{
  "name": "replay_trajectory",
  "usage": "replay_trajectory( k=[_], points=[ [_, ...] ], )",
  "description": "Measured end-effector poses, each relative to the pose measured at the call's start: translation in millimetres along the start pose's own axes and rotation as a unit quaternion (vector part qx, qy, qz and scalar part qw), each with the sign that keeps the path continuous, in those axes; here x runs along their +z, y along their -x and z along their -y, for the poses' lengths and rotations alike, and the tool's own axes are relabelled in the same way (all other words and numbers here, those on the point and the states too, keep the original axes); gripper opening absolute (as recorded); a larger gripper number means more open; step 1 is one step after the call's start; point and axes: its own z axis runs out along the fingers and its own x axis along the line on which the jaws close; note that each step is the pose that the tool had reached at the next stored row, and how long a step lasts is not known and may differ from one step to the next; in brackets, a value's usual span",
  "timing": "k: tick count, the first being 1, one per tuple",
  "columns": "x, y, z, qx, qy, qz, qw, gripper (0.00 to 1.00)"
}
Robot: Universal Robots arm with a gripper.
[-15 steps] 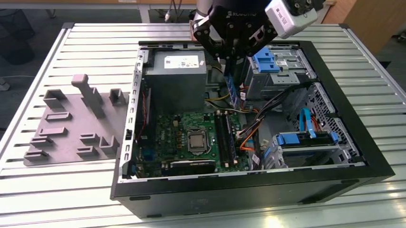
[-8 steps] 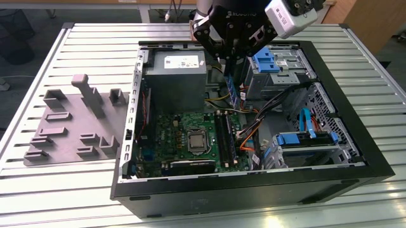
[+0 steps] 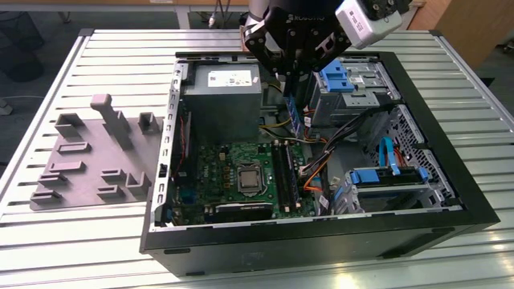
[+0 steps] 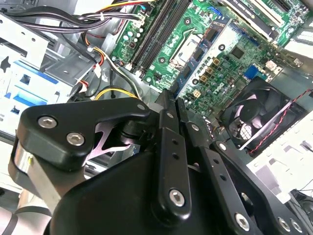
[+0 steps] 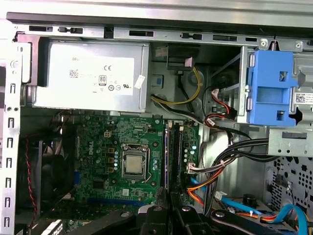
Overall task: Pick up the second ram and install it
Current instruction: 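Insert the second ram into the second slot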
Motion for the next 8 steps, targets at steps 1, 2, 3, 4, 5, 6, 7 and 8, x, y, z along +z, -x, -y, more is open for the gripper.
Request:
replay_trajectory(
  k=[1,2,3,4,5,6,7,8],
  points=[
    [0.5,0.0,0.0,-0.005,0.0,0.0001,1.0,0.14],
    [1.4,0.0,0.1,-0.01,-0.0001,0.0001,1.0,0.14],
    [3.3,0.0,0.0,-0.01,-0.0001,0.0001,0.9999,0.14],
    [5.0,0.1,0.0,-0.011,-0.0002,0.0001,0.9999,0.14],
    [6.8,0.3,0.0,-0.011,-0.0002,0.0001,0.9999,0.14],
    [8.6,0.5,0.0,-0.011,-0.0002,0.0001,0.9999,0.14],
    [10.4,0.6,0.0,-0.01,-0.0002,0.0001,0.9999,0.14],
    [12.1,0.7,0.0,-0.01,-0.0002,0.0001,0.9999,0.14]
  ],
)
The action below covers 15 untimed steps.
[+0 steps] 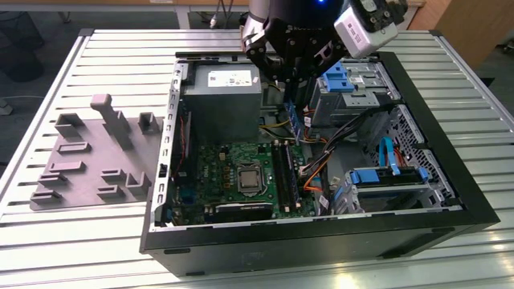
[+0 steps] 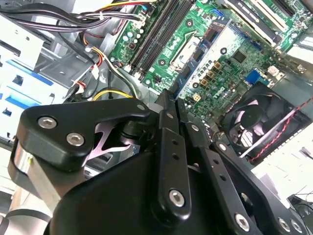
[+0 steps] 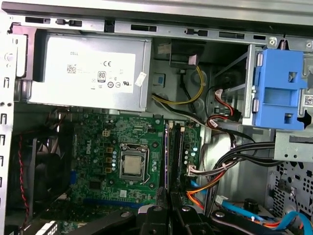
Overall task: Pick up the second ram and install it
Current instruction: 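Insert the second ram into the second slot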
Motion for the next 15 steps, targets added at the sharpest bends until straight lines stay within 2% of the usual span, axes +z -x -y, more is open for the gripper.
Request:
replay_trajectory(
  k=[8,15],
  points=[
    [14.7,0.5,0.5,0.0,0.0,0.0,1.0,0.14],
    [15.9,0.5,0.5,0.0,0.0,0.0,1.0,0.14]
  ],
)
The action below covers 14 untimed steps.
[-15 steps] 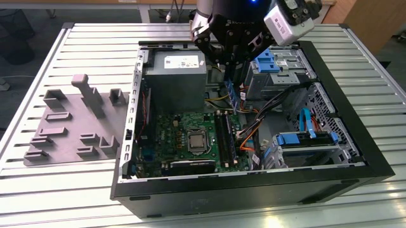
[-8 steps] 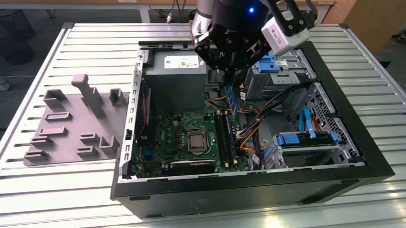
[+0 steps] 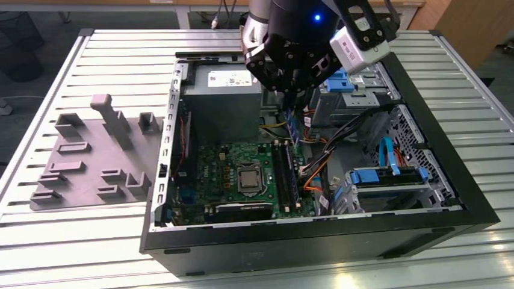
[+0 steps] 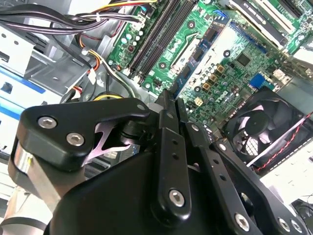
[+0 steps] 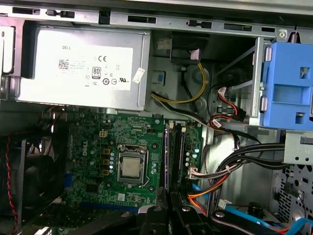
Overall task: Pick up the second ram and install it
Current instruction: 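Insert the second ram into the second slot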
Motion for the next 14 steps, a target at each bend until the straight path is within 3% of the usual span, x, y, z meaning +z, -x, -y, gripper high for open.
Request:
replay_trajectory(
  k=[3,5,14],
  points=[
    [0.6,0.0,0.0,0.0,0.0001,0.0001,1.0,0.14],
    [10.6,2.7,0.1,0.005,0.0001,0.0,1.0,0.14],
    [26.5,3.3,0.2,0.006,0.0001,0.0,1.0,0.14]
  ],
)
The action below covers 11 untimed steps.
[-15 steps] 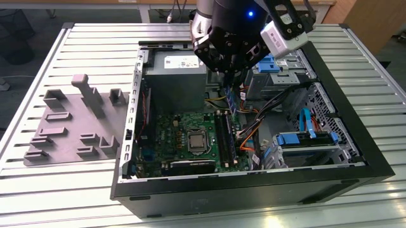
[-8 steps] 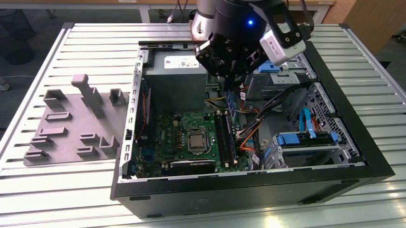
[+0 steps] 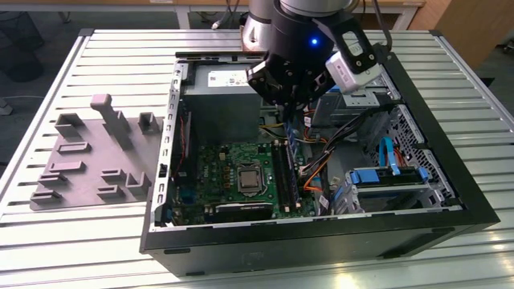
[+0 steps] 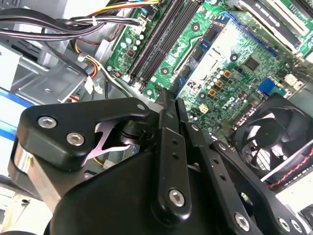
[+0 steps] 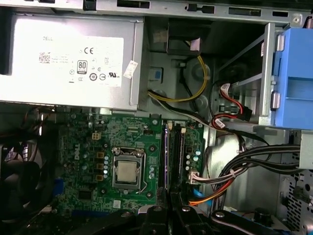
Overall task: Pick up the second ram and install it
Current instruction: 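Insert the second ram into the second slot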
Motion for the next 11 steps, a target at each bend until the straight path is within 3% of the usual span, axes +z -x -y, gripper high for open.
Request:
replay_trajectory(
  k=[11],
  points=[
    [1.3,0.0,0.0,0.0,0.0,0.0,1.0,0.14]
  ],
)
